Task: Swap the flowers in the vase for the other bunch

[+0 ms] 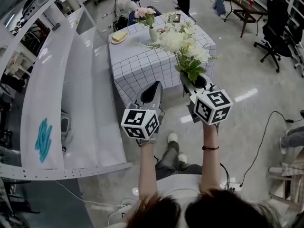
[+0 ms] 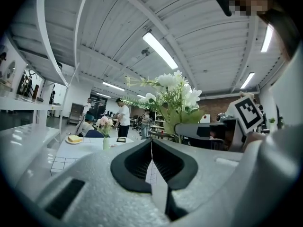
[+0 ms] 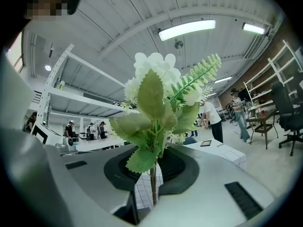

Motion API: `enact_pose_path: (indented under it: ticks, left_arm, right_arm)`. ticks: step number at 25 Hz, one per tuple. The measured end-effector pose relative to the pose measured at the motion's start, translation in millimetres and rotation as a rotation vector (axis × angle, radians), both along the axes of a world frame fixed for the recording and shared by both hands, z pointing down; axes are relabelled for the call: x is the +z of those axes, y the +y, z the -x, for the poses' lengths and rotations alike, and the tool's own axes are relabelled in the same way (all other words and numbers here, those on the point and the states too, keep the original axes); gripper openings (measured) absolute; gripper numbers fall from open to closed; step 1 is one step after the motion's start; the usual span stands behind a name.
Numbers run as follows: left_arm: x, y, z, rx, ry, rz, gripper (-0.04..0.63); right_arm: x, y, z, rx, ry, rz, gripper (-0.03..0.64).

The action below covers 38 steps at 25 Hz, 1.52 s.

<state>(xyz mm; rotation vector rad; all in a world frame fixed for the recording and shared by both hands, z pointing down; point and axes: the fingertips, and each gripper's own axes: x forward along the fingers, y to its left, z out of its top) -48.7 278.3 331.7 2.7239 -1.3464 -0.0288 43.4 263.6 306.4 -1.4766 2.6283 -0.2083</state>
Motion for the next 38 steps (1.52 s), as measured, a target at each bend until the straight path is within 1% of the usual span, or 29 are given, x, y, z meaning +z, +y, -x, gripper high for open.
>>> enact_pose_path:
  ticks: [5,10,17,24,28,32,38]
  left_arm:
    - [7.2,-32.0,2.0,0.017,0.009,0.014,0.014]
    - [6.9,-71.9,9.9,0.036,0.000,0.019,0.014]
    - [12.5,-132.7,10.3,0.054,-0.011,0.032,0.014]
    - [10.0,-185.1,11.9,0.066,-0.004,0.030,0.014]
    - [6.5,-205.1,11.2,0.091,0.004,0.022,0.014]
    - [2.9,-219.6,15.7,0.109,0.029,0.011,0.014]
    - [4.0,-237.8,27.1,0.100,0.026,0.011,0.014]
  right_arm:
    - [6.0,-29.6,-0.3,0.022,-0.003,0.011,0.060]
    - [5.9,-66.1,5.2,0.046,-0.022,0.014,0.060]
    - [12.6,-123.4,3.9,0.072,-0.040,0.030,0.060]
    - [13.7,-168.3,7.2,0.089,-0.023,0.040,0.059]
    - [12.5,-187.7,9.0,0.105,-0.021,0.043,0.060]
    - [12.3,-202.6,13.6,0.109,-0.031,0.044,0.060]
    - [13.7,-223.4,22.0,0.104,-0.040,0.044,0.060]
